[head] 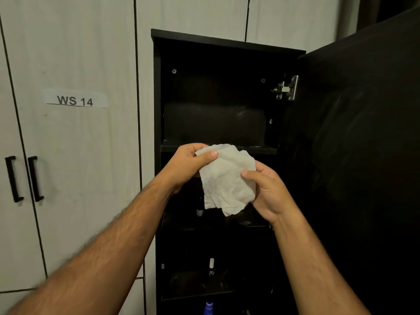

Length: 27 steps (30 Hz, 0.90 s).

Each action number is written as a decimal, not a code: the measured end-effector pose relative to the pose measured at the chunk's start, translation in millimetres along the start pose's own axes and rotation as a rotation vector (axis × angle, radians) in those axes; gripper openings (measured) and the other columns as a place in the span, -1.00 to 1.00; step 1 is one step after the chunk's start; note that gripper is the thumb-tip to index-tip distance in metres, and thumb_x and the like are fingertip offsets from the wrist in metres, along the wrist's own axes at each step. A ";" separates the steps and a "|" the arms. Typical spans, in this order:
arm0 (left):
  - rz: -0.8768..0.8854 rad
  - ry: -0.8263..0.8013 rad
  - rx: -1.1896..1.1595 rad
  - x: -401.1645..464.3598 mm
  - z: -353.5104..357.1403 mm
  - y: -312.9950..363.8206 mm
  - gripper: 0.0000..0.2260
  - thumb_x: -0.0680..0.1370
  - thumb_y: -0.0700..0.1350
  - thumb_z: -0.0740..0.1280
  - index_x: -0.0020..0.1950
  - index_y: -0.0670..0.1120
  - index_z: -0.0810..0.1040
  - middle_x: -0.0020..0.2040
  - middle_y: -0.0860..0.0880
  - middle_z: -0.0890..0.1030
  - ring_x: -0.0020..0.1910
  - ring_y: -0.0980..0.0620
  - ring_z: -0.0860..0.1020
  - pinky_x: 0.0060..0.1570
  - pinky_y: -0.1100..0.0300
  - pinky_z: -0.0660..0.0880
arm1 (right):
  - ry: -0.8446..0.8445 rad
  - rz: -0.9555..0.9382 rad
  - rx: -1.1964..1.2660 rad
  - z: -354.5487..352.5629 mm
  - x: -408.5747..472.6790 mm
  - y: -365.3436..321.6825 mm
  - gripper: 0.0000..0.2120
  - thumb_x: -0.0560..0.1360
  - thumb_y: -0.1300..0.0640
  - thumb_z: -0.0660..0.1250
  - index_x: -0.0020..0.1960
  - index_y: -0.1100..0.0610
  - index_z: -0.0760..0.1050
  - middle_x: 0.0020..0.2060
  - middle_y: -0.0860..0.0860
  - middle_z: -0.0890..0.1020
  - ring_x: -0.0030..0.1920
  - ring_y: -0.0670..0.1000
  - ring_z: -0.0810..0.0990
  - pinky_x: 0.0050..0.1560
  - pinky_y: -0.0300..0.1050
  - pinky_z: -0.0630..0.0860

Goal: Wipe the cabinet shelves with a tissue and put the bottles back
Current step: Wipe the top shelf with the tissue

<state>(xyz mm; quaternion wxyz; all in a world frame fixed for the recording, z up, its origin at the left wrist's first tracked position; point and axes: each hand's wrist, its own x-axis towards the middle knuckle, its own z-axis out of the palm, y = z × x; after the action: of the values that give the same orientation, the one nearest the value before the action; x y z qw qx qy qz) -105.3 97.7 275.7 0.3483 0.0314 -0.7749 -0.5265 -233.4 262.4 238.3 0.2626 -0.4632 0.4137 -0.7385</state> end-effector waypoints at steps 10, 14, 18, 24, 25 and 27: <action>0.158 0.191 0.419 44.2 2.6 -7.1 -0.92 0.54 -0.05 0.41 -0.08 0.15 0.62 -0.21 0.14 0.67 -0.26 0.20 0.64 -0.22 0.33 0.52 | 0.341 -0.148 0.119 -38.3 47.3 -17.1 -0.69 0.48 0.39 0.20 -0.06 0.16 0.69 -0.01 0.17 0.71 -0.02 0.15 0.70 -0.20 -0.06 0.63; 0.210 0.198 0.529 56.6 1.9 -8.3 -0.88 0.54 -0.02 0.39 -0.11 0.24 0.56 -0.16 0.18 0.64 -0.15 0.29 0.60 -0.10 0.31 0.52 | 0.397 -0.186 0.045 -52.5 60.4 -21.4 -0.68 0.45 0.37 0.21 -0.13 0.11 0.71 -0.06 0.11 0.72 -0.06 0.10 0.72 -0.24 -0.09 0.62; 0.216 0.180 0.590 70.2 6.6 -12.1 -0.85 0.54 0.00 0.37 -0.13 0.28 0.52 -0.14 0.25 0.60 -0.08 0.28 0.57 -0.07 0.34 0.46 | 0.540 -0.244 -0.084 -57.7 75.0 -24.0 -0.71 0.45 0.37 0.19 -0.07 0.14 0.66 -0.13 0.05 0.73 -0.12 0.05 0.72 -0.29 -0.12 0.61; 0.306 0.253 0.565 92.9 5.5 -17.5 -0.87 0.53 0.02 0.38 -0.14 0.28 0.53 -0.17 0.28 0.60 -0.10 0.36 0.56 -0.10 0.37 0.45 | 0.883 -0.747 -0.824 -54.4 95.9 -40.4 -0.76 0.48 0.32 0.15 -0.25 0.09 0.48 -0.41 -0.12 0.47 -0.43 -0.18 0.43 -0.39 -0.32 0.37; 0.318 0.253 0.555 96.6 3.9 -18.8 -0.87 0.53 0.03 0.39 -0.15 0.28 0.54 -0.18 0.29 0.60 -0.10 0.39 0.55 -0.11 0.37 0.45 | 0.896 -0.814 -0.962 -53.6 98.8 -42.2 -0.76 0.49 0.32 0.15 -0.17 0.09 0.55 -0.36 -0.17 0.50 -0.38 -0.21 0.46 -0.35 -0.38 0.39; 0.339 0.241 0.539 103.3 -0.4 -20.3 -0.88 0.53 0.04 0.39 -0.15 0.28 0.55 -0.18 0.31 0.61 -0.09 0.40 0.55 -0.10 0.35 0.47 | 0.871 -0.859 -1.186 -51.5 107.6 -42.7 -0.73 0.50 0.34 0.20 0.05 0.15 0.63 -0.19 -0.14 0.62 -0.21 -0.23 0.55 -0.20 -0.45 0.44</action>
<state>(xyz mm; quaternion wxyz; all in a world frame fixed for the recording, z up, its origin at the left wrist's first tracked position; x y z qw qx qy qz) -189.6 45.5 311.1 0.4990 0.0549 -0.8338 -0.2298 -326.5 220.5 313.3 -0.5089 -0.3153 0.5845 -0.5477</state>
